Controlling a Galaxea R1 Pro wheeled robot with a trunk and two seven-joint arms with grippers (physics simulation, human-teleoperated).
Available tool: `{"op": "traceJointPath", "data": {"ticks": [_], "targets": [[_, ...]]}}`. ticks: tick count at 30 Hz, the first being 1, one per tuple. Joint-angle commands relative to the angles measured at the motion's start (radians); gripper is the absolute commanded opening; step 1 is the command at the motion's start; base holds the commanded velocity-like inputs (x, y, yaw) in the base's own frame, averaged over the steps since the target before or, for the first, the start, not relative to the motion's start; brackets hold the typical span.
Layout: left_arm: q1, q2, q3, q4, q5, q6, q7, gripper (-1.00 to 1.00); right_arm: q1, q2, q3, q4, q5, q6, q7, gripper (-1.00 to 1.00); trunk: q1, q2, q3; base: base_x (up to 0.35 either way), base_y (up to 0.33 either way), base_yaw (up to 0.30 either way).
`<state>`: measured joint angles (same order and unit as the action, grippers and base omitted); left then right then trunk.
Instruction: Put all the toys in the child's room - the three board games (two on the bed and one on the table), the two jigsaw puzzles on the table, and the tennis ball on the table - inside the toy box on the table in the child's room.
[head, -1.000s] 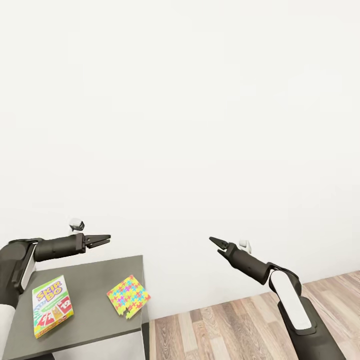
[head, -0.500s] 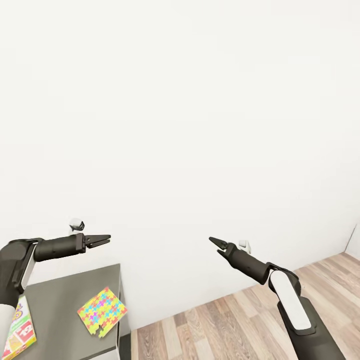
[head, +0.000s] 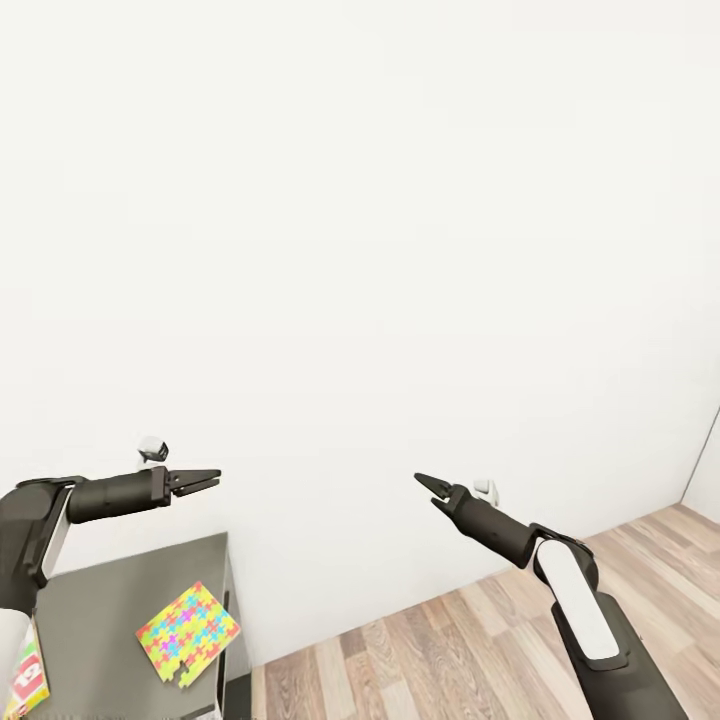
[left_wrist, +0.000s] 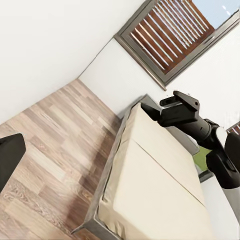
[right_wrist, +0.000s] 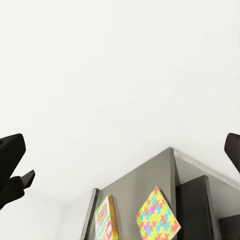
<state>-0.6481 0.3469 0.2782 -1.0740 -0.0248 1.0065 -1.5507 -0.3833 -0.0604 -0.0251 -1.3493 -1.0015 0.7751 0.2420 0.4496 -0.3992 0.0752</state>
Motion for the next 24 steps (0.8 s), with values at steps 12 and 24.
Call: {"op": "traceJointPath", "data": {"ticks": [12,24], "targets": [[-0.001,0.0,-0.001,0.0,-0.003,0.011,-0.005,1.0,0.0,0.002,-0.001,0.005,0.004,0.005,0.004,1.0,0.0,-0.001,0.0,0.012,-0.018,0.274],[-0.001,-0.001,-0.003,0.0,-0.004,0.014,0.085,1.0,0.0,-0.002,-0.001,0.009,0.006,0.004,0.003,1.0,0.0,-0.001,0.0,0.006,-0.005,0.284]]}}
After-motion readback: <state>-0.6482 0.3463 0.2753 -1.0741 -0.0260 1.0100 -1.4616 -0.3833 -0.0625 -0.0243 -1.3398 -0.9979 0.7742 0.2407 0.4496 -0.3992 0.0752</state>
